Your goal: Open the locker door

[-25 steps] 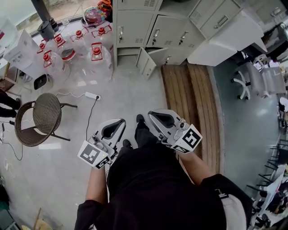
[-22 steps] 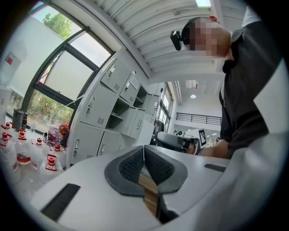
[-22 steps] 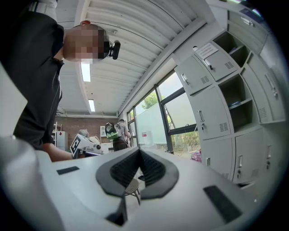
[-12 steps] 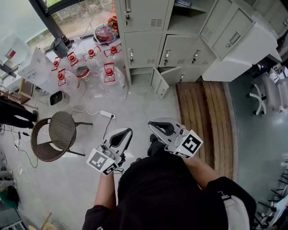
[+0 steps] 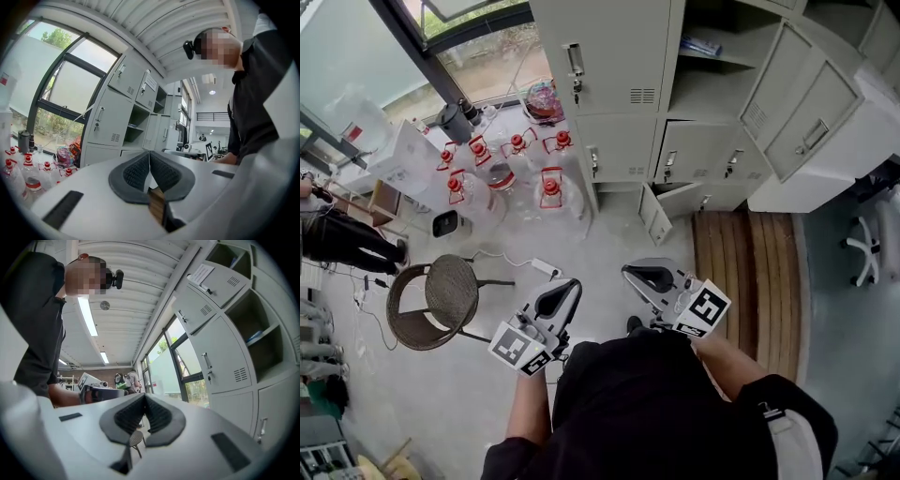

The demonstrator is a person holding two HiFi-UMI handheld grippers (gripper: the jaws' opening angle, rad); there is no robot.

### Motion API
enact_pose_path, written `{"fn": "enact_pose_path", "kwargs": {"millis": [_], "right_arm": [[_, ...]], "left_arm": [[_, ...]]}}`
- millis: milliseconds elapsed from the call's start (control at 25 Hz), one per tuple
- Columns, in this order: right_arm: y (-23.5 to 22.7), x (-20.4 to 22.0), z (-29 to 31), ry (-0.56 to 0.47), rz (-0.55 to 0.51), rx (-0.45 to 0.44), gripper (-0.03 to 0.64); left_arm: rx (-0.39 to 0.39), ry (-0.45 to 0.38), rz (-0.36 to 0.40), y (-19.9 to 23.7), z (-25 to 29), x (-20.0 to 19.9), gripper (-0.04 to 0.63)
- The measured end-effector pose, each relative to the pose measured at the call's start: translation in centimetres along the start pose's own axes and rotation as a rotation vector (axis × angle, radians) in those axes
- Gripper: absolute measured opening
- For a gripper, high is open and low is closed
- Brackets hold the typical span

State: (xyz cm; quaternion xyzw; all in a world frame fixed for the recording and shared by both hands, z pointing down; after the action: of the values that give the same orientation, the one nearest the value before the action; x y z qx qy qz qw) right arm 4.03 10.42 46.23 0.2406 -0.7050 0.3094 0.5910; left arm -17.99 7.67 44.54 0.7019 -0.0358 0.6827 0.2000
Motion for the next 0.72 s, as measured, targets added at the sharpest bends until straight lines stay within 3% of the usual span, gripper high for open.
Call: {"fn": "enact_pose_path", "kwargs": {"millis": [400,720], "right_arm": [[-7.1,0.3,3.0,-0.017,0.031,0.021,0.012],[-13.6,-0.4,8.9,-0.010,-0.080,0.159,0.012]], "left_arm": [[-0.011,-0.001,-0.016,6.4,4.6,-1.1,0.018],[0.031,-0.028,-0.044,16.6,6.8,-1.5,0.018]]}}
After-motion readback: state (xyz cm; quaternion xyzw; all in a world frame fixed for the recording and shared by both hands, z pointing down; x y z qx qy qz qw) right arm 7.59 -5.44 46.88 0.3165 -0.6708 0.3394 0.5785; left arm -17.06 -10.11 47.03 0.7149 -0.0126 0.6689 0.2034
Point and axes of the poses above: the fingertips, and each gripper's own axes: z forward along the fingers, y to its left, x out of its underside, the point moved 8 cm from there along -z, backward along the fingers, and after that the axes turned 6 degrees about x, right-handed, at the moved point
